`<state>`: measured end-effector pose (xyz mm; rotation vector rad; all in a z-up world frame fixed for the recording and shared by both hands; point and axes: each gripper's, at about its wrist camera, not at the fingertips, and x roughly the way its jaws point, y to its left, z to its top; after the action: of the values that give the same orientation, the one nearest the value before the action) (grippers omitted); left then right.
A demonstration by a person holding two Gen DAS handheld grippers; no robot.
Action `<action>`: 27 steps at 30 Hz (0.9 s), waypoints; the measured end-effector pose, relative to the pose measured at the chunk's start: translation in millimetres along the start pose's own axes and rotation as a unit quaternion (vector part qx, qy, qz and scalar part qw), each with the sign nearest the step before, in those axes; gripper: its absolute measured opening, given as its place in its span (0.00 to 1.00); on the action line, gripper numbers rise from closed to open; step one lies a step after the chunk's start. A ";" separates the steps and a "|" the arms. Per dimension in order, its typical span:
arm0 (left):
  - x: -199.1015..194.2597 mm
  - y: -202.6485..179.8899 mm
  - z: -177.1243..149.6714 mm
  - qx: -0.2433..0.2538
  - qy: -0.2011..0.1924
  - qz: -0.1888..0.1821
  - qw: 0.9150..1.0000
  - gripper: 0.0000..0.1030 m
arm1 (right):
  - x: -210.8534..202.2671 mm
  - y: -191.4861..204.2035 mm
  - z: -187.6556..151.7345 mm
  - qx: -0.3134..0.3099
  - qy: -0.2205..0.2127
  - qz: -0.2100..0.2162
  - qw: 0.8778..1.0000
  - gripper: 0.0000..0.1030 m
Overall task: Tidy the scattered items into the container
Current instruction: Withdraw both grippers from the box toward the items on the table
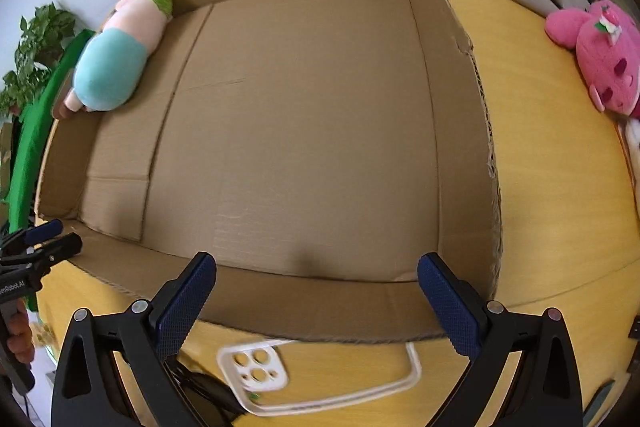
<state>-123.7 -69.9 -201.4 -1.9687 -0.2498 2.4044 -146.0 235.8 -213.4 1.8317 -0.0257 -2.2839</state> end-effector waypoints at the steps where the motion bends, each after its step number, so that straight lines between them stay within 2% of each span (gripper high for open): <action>1: 0.3 -0.2 -3.5 -0.001 0.003 -0.003 1.000 0.81 | -0.3 -1.6 -3.1 -0.003 0.002 -0.004 1.000 0.99; 5: -5.2 -0.7 -18.6 -0.007 0.004 -0.001 1.000 0.81 | -6.4 -5.3 -15.3 -0.012 0.005 -0.007 1.000 0.99; 7: -15.8 -2.4 -24.5 -0.006 -0.009 0.005 1.000 0.81 | -15.3 -6.5 -18.2 -0.005 -0.001 -0.011 1.000 0.99; 11: -58.9 -14.4 -31.2 0.028 -0.060 0.032 0.997 0.81 | -61.9 6.9 -22.6 -0.005 -0.047 -0.016 0.999 0.99; 15: -114.5 -33.3 -39.3 0.058 -0.126 0.052 0.989 0.81 | -110.0 40.0 -31.4 -0.036 -0.089 -0.025 0.995 1.00; 19: -152.7 -48.4 -46.6 0.047 -0.163 0.039 0.985 0.81 | -146.2 68.6 -49.4 -0.055 -0.123 -0.022 0.991 1.00; 22: -171.0 -63.9 -52.2 0.036 -0.183 0.014 0.982 0.81 | -167.0 84.5 -59.9 -0.070 -0.144 -0.023 0.987 1.00; 27: -185.3 -85.0 -59.7 0.045 -0.189 -0.021 0.981 0.81 | -179.1 95.3 -74.1 -0.082 -0.158 -0.009 0.984 1.00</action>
<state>-35.0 -1.8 -20.8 -1.4426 -0.1823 2.6926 -23.2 183.1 -43.7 1.3823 0.1245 -2.4833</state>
